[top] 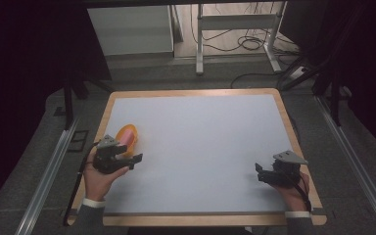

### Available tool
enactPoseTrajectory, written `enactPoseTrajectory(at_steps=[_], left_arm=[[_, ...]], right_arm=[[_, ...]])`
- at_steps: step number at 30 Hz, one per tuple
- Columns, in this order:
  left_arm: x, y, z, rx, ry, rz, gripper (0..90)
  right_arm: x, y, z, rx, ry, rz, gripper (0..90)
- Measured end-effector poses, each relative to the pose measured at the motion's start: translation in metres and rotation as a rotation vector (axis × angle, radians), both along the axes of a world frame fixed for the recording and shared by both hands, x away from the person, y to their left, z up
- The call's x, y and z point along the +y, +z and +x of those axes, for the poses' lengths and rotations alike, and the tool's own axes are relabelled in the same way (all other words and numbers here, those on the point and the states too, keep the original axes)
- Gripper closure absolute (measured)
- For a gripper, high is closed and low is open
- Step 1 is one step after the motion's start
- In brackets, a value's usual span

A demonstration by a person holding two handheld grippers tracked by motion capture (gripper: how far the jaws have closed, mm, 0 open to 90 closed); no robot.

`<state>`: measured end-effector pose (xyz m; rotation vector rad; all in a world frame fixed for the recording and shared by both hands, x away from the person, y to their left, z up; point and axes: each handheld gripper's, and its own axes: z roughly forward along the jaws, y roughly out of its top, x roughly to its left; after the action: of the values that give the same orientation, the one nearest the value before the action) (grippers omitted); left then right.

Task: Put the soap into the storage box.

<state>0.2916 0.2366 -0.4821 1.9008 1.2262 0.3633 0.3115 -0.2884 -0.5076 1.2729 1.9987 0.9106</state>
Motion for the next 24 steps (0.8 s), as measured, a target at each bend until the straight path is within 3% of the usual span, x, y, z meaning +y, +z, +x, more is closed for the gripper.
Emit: enactPoseTrajectory(at_steps=[11, 24], left_arm=[[-0.005, -0.030, -0.016, 0.028, -0.027, -0.012, 24.6], [-0.003, -0.036, -0.020, 0.040, -0.002, -0.003, 24.8]], right_arm=[[0.001, 0.001, 0.000, -0.003, 0.001, 0.005, 8.2], [0.001, 0.001, 0.000, -0.004, 0.006, 0.002, 8.2]])
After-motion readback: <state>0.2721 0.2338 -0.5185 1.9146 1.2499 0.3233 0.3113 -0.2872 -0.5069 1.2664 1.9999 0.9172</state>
